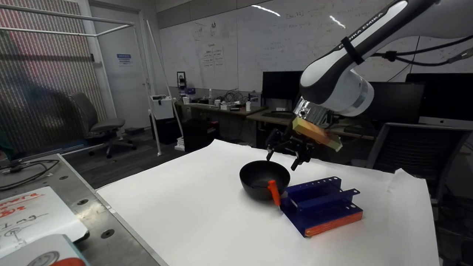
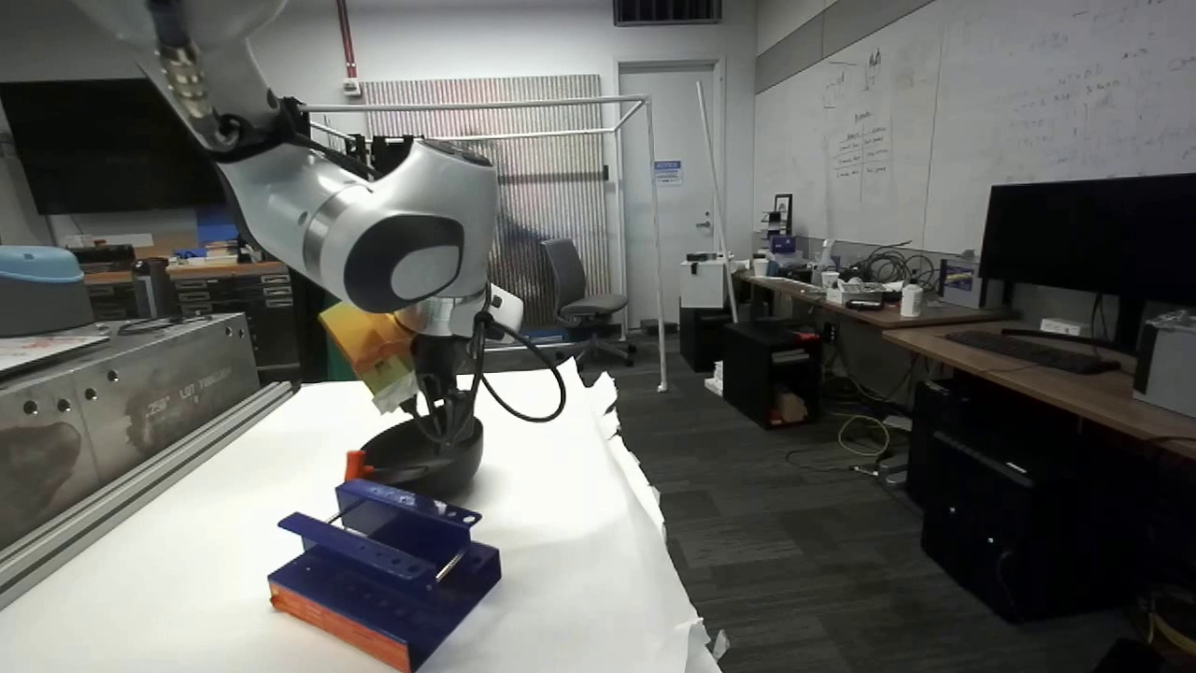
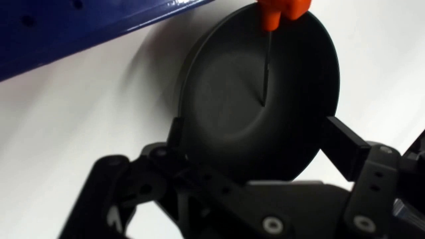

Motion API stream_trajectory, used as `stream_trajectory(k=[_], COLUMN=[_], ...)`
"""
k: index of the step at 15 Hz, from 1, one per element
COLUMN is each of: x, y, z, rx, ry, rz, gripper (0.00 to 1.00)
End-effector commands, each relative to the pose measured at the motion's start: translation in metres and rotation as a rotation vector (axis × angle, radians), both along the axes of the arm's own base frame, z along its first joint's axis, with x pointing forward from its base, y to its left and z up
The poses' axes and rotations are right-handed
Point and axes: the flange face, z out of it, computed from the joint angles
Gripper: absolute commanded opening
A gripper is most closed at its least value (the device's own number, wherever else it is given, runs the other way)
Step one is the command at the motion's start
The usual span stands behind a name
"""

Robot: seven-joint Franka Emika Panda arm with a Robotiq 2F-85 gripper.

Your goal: Take the orange screwdriver from the blue surface and put it in the bowl

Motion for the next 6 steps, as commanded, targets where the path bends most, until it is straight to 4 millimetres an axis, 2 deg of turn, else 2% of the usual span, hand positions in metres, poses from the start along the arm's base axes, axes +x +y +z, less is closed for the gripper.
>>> stream_trajectory(k=[1, 6], x=[-0.014, -0.042], y=[0.015, 0.058], z=[0.049, 0.113], rx=[-0.051, -0.216], ry=[0.060, 0.177], rz=[0.048, 0.113], gripper=[1.00, 1.00])
